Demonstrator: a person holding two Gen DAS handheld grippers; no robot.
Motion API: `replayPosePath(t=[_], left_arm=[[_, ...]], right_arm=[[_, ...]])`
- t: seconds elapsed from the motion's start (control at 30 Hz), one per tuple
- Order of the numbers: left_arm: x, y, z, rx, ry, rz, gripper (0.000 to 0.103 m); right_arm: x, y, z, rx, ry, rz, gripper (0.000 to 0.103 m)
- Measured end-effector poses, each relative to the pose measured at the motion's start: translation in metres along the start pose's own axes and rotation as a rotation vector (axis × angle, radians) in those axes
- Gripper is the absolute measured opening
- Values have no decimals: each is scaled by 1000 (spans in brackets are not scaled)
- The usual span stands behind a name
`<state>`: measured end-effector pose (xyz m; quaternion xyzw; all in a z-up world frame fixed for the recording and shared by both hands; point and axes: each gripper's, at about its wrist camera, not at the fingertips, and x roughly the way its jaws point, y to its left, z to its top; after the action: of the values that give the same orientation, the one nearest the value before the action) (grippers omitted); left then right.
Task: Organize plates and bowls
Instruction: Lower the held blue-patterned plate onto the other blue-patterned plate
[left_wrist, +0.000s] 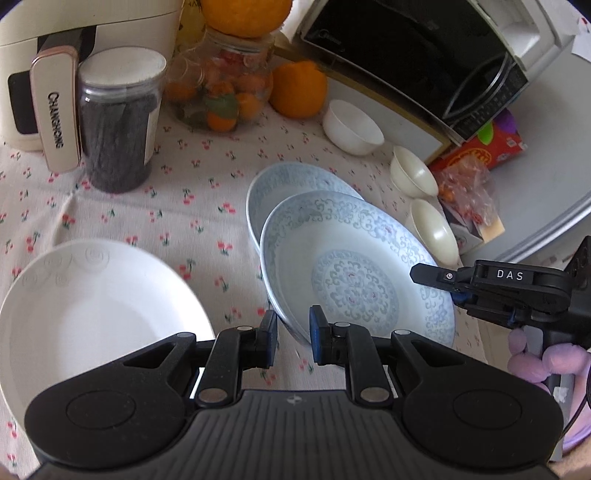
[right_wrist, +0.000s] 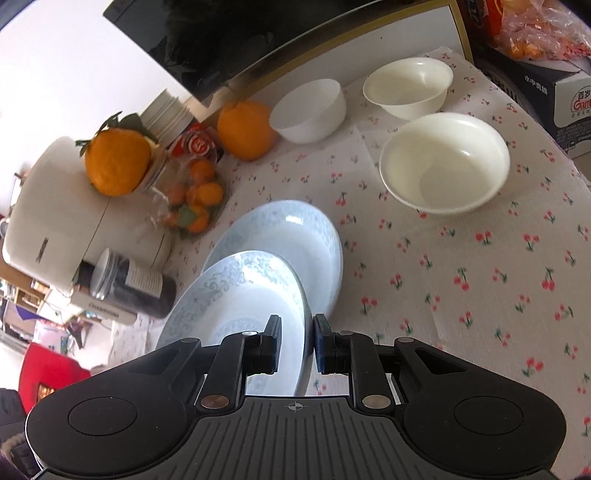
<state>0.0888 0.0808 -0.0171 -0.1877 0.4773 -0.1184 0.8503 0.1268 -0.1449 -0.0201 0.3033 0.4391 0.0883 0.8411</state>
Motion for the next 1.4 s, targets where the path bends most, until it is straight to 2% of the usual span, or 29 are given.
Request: replayPosePath(t=[0.5,0.7,1.03,1.23,1.4], left_arm=[[32,-1,21,23,-23,89,16],[40,-6,24,57,-43,136,16],[49,-14,19,132,-57,194,16],[49,-17,18,167,-63,212,16],[49,-16,18,174,-67,200,18]], right_arm=[[31,-1,23,53,-36,-58,19],[40,2,24,32,-62,-102,19],[42,12,19,-58,-94,-178,18],[46,29,10,-190,-98,-280,18],[51,34,4,-260,-77,-347,16]])
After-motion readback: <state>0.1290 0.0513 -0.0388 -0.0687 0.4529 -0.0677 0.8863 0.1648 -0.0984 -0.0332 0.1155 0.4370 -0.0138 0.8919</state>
